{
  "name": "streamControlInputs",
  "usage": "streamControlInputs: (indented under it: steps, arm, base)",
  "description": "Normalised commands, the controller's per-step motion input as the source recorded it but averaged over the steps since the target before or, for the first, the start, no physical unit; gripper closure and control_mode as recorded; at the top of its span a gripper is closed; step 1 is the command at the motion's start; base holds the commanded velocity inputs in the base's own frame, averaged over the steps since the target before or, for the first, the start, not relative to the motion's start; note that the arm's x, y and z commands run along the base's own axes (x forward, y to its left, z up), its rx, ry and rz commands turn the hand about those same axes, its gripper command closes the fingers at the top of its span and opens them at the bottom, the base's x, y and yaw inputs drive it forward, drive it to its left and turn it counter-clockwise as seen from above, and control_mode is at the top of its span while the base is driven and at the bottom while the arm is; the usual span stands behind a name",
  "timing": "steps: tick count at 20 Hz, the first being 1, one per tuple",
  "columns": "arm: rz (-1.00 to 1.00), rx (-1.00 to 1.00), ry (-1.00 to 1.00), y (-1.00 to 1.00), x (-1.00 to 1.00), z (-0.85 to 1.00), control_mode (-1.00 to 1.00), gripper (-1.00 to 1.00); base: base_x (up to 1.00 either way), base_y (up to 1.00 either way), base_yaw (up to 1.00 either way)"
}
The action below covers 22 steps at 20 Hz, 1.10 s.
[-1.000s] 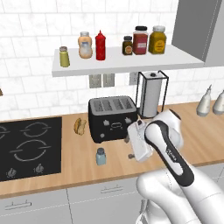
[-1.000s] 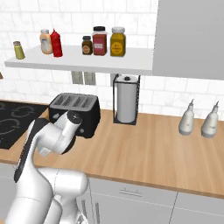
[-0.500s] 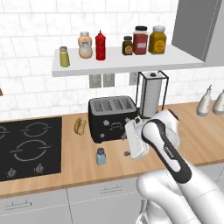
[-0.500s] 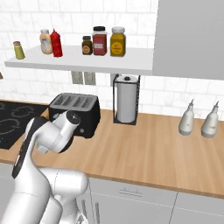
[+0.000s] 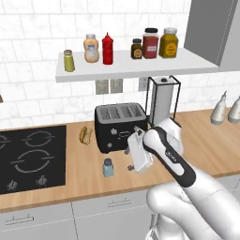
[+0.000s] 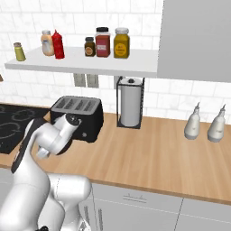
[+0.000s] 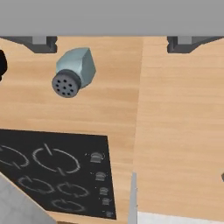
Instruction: Put the shaker and condiment bottle from the counter next to their counterparts in the cabinet.
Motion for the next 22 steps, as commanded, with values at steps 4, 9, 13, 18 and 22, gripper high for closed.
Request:
streamControlInputs:
  steps: [4,9,13,18,22]
  arm:
    - [0.0,0.06,0.01,0.08,0.0,-0.38,-1.0,-1.0]
    - [0.0,0.06,0.0,0.0,0.0,-0.35,-1.0,-1.0]
    - [0.0,0.04,0.0,0.02,0.0,-0.51,-1.0,-1.0]
    - [0.0,0.05,0.0,0.02,0.0,-0.41,-1.0,-1.0]
    - [0.0,0.07,0.0,0.02,0.0,-0.34,-1.0,-1.0]
  base:
    - [0.0,0.0,0.0]
    - [0.0,0.0,0.0]
    - [0.0,0.0,0.0]
    - [0.0,0.0,0.0]
    - [0.0,0.0,0.0]
